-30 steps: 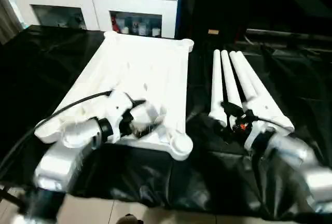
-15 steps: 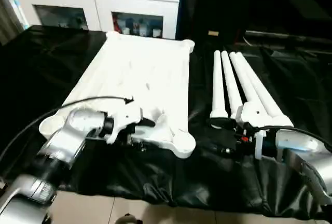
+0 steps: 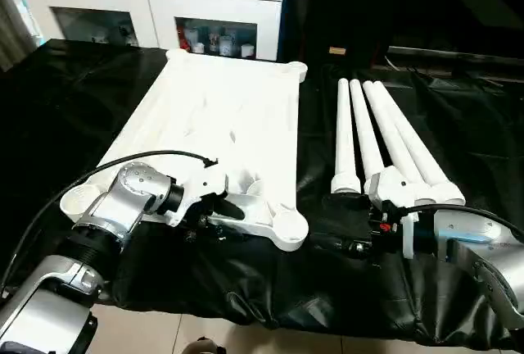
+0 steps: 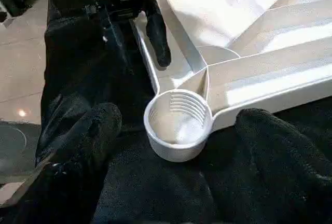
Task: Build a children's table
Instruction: Move to table, then move table base
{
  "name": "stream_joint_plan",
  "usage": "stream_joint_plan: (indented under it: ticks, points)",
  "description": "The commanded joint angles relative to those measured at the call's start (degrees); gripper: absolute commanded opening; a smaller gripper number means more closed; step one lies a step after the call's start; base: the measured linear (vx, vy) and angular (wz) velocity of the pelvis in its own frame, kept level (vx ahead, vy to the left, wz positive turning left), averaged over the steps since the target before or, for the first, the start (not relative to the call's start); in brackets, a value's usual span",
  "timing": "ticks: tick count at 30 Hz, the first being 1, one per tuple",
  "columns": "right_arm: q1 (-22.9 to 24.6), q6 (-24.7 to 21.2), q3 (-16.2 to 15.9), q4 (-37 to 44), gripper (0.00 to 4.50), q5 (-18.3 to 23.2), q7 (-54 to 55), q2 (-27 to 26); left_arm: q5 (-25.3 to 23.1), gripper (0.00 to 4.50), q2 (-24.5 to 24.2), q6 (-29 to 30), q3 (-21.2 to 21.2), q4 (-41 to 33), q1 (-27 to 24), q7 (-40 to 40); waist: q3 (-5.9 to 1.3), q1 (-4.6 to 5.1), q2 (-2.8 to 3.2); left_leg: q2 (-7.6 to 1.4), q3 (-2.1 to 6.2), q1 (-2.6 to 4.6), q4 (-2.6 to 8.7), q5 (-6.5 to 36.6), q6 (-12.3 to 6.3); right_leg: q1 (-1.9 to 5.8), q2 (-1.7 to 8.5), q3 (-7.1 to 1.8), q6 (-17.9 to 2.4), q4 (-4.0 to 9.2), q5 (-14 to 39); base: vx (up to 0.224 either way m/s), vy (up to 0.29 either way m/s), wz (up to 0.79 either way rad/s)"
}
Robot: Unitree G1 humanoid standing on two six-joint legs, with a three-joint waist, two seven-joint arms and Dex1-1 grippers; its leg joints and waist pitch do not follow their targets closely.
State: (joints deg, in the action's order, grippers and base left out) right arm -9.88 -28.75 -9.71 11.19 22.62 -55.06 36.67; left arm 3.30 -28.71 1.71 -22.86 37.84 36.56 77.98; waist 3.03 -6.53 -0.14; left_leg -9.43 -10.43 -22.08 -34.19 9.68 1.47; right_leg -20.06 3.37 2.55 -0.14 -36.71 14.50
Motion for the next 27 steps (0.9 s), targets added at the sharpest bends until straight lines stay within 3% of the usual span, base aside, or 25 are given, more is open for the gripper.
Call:
stream_joint_plan:
  ticks: [1,4,6,14,15,18,22,23,25,27]
  points:
    - [-0.12,-0.71,-0.55,1.16,4.05,-0.38,-0.4,0.55,-1.31,1.94,0.26,-1.01,0.03,0.91,1.56,-0.99,-3.21,-0.16,0.21,-4.67,1.99,1.86,4.52,14.47,0.7,0.89,6.33,-3.09,-13.82,5.06,6.04,0.0,0.0,0.0]
    - [-0.43,-0.66,-1.11,0.92,4.05,-0.81,-0.37,0.24,-1.98,1.74,0.44,-1.74,0.1,1.73,1.91,-1.51,-3.25,-0.17,-0.05,-4.68,1.99,1.75,4.53,13.51,0.31,0.97,6.27,-3.02,-13.88,4.89,4.36,0.0,0.0,0.0]
    - [-0.62,-0.56,-1.41,0.66,4.05,-1.13,-0.26,0.1,-2.27,1.57,0.57,-1.9,0.25,1.93,1.98,-1.57,-3.27,-0.2,0.19,-4.67,2.0,1.7,4.49,13.03,0.11,0.97,6.3,-2.98,-14.02,4.81,3.67,0.0,0.0,0.0]
    - [-1.19,-0.49,-1.86,0.23,4.05,-1.71,-0.12,-0.14,-2.28,0.94,1.12,-2.59,0.77,2.02,1.72,-1.68,-3.17,-0.16,0.14,-4.72,1.99,1.78,4.58,14.14,0.35,0.89,6.36,-3.04,-13.97,4.97,5.25,0.0,0.0,0.0]
    - [-1.37,-0.55,-1.89,0.18,4.05,-1.77,-0.05,-0.22,-2.36,0.8,1.27,-3.02,1.18,1.88,1.46,-2.57,-3.16,-0.23,0.67,-4.72,2.07,1.78,4.59,14.59,0.65,0.85,6.4,-3.07,-13.96,4.98,5.54,0.0,0.0,0.0]
    - [-1.31,-0.52,-1.73,0.4,4.05,-1.79,0.21,-0.24,-1.73,0.63,1.64,-2.2,2.72,0.3,0.44,-5.25,-3.22,-0.14,0.61,-4.82,2.09,1.87,4.65,15.12,1.09,0.89,6.29,-3.05,-14.3,4.85,4.47,0.0,0.0,0.0]
    - [-0.65,-0.73,-1.15,0.98,4.05,-1.55,0.87,-0.32,-0.39,0.24,1.73,1.23,5.04,-8.42,-4.41,-9.68,-3.09,0.1,0.48,-4.77,2.14,1.5,4.72,14.82,0.84,1.12,6.32,-3.04,-14.37,4.9,4.63,0.0,0.0,0.0]
    - [-0.58,-0.73,-1.14,1.02,4.05,-1.57,0.96,-0.34,-0.11,0.24,1.72,2.24,5.26,-10.39,-5.4,-10.09,-3.26,0.33,0.39,-4.85,2.28,1.2,4.72,13.29,0.47,1.42,6.33,-2.91,-14.54,4.47,2.48,0.0,0.0,0.0]
    - [-0.34,-0.7,-1.29,1.19,4.05,-1.64,1.22,-0.49,0.07,0.22,1.81,5.79,5.3,-17.78,-9.36,-12.06,-3.36,0.84,0.27,-4.74,2.11,1.21,4.48,11.44,-0.76,1.34,6.1,-2.83,-14.87,4.34,-0.31,0.0,0.0,0.0]
    - [-0.31,-0.69,-1.38,1.25,4.05,-1.64,1.27,-0.56,-0.18,0.11,1.99,7.31,5.13,-20.36,-10.83,-13.09,-3.35,1.13,0.27,-4.57,1.95,1.12,4.25,10.25,-1.83,1.33,5.94,-2.83,-15.08,4.35,-2.02,0.0,0.0,0.0]
